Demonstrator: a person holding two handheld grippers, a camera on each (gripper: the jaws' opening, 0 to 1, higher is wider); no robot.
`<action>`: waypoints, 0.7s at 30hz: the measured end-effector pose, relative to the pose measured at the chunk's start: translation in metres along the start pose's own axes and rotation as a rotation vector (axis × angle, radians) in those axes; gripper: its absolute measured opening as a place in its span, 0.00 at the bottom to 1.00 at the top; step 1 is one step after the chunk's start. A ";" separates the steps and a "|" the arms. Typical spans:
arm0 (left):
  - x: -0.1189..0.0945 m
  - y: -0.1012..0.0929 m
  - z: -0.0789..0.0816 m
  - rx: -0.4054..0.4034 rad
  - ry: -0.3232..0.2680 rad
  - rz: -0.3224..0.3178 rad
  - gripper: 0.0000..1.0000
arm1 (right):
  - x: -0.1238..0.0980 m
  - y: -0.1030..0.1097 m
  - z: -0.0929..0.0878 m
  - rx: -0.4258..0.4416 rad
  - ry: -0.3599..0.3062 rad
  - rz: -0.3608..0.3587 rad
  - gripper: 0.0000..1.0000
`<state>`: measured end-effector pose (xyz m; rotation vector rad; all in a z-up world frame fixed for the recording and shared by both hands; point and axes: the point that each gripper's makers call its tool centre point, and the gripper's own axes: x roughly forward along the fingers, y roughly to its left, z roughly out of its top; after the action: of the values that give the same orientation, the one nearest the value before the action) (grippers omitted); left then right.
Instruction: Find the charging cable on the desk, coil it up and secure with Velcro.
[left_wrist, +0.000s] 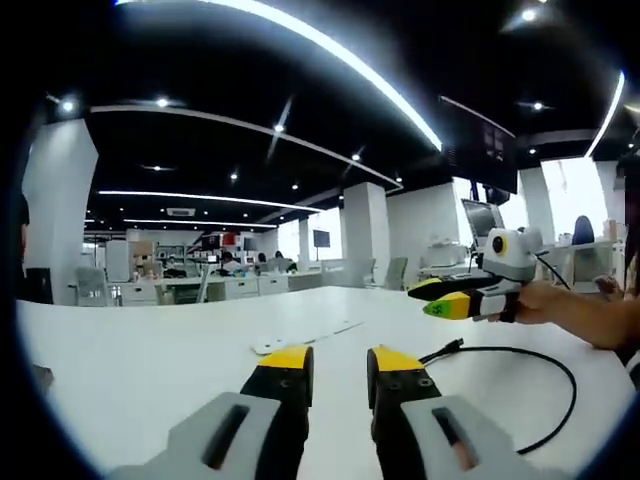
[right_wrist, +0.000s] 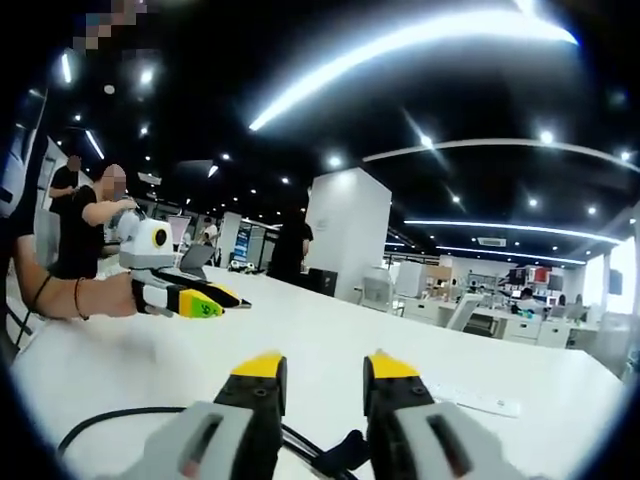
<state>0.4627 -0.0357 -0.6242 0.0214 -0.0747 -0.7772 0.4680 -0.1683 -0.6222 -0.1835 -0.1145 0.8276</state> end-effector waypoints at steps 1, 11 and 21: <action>0.000 0.000 -0.001 -0.001 0.000 0.000 0.22 | 0.000 0.000 0.000 0.004 -0.002 0.001 0.32; 0.000 -0.002 0.002 0.004 -0.016 -0.002 0.22 | -0.005 0.000 0.011 0.006 -0.043 0.005 0.32; 0.000 -0.003 -0.002 0.024 -0.013 0.000 0.22 | -0.005 -0.001 0.011 0.007 -0.048 0.005 0.32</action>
<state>0.4608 -0.0378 -0.6261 0.0387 -0.0966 -0.7767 0.4630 -0.1711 -0.6111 -0.1573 -0.1562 0.8378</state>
